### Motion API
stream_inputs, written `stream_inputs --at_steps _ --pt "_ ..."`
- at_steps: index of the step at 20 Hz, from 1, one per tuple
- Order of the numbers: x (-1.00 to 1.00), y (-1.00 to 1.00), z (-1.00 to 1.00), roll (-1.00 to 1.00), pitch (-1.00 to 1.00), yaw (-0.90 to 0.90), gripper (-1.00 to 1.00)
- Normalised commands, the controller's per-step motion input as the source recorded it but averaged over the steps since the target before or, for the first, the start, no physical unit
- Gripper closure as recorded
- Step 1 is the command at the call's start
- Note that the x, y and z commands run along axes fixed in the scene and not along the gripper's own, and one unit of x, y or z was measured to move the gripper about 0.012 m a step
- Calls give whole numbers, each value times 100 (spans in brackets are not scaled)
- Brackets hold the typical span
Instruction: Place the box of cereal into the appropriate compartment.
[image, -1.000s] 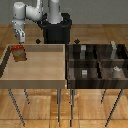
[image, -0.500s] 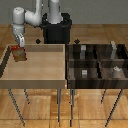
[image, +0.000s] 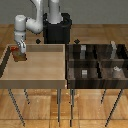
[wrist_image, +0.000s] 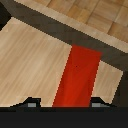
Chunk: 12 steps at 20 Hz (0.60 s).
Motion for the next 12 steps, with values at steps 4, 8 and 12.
stream_inputs --at_steps 4,8,12 --pt "0 0 0 0 0 0 100" --pt "0 0 25 0 0 0 100" --pt "0 0 50 0 0 0 100"
